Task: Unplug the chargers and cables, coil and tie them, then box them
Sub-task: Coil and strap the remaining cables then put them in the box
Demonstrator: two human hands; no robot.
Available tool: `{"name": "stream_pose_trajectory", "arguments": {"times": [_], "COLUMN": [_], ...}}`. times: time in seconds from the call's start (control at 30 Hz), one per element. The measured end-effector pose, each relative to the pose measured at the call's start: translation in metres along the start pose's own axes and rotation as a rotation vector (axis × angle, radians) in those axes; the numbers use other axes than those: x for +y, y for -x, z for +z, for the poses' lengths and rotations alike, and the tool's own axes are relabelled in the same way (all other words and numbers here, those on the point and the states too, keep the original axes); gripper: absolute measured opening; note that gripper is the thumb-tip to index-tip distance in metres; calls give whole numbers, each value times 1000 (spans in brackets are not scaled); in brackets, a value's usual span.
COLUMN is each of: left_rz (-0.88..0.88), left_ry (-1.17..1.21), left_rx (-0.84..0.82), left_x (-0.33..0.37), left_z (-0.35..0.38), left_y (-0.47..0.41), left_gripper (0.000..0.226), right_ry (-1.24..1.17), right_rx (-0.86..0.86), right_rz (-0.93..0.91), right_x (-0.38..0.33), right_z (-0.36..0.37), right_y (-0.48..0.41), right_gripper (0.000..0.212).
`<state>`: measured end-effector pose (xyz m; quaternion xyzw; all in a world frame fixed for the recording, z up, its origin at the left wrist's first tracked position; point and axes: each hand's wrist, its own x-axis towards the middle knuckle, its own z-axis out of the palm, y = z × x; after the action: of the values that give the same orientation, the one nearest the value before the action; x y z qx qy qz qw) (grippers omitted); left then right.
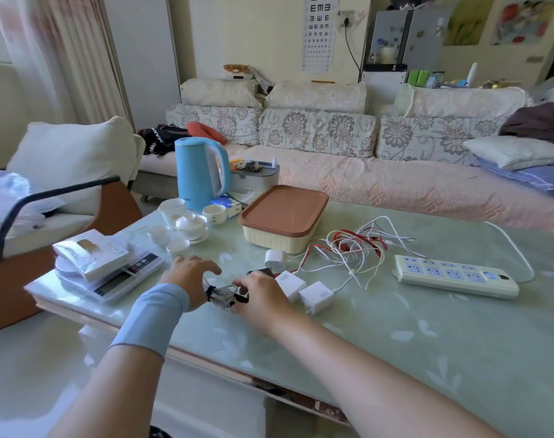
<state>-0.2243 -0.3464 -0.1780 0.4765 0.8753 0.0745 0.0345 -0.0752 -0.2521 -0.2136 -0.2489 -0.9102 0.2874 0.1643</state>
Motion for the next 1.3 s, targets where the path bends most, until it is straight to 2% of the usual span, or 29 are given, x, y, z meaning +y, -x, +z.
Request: {"name": "stream_pose_trajectory", "arguments": {"times": [0.13, 0.2, 0.3, 0.4, 0.47, 0.53, 0.63, 0.7, 0.83, 0.9, 0.97, 1.1, 1.23, 1.3], "left_rz": [-20, -38, -47, -47, -26, -7, 38, 80, 122, 107, 74, 114, 180, 175], "left_ry": [118, 124, 34, -47, 69, 226, 257, 232, 58, 36, 117, 206, 147, 36], "left_rx": [-81, -145, -190, -94, -26, -17, -71, -160, -279, -263, -245, -238, -246, -231], "left_x": [-7, -6, -3, 10, 22, 36, 69, 95, 135, 146, 153, 179, 214, 227], "left_z": [14, 18, 20, 13, 9, 6, 11, 19, 32, 35, 36, 37, 34, 29], "left_y": [-1, 0, 0, 0, -2, -6, -14, -18, -23, -27, -31, -30, -31, -34], "left_gripper": [52, 58, 59, 51, 52, 52, 53, 62, 83, 81, 73, 61, 53, 49], "right_ry": [102, 130, 127, 116, 156, 298, 479, 531, 491, 480, 468, 483, 467, 391], "right_rx": [-23, -32, -85, -110, -46, 37, -63, -149, -187, -186, -191, -288, -394, -431], "right_rz": [-19, 4, -27, -65, -57, -43, 118, 194, 185, 191, 202, 213, 238, 284], "right_x": [-7, -8, -8, -3, 6, 21, 46, 63, 87, 97, 107, 126, 136, 142], "right_z": [22, 28, 23, 1, -17, -34, -54, -62, -77, -89, -104, -137, -171, -185], "right_y": [-24, -29, -25, -13, -7, -3, 7, 15, 29, 38, 49, 74, 100, 109], "right_gripper": [20, 17, 24, 38, 41, 39, 57, 68, 72, 72, 74, 78, 67, 57]}}
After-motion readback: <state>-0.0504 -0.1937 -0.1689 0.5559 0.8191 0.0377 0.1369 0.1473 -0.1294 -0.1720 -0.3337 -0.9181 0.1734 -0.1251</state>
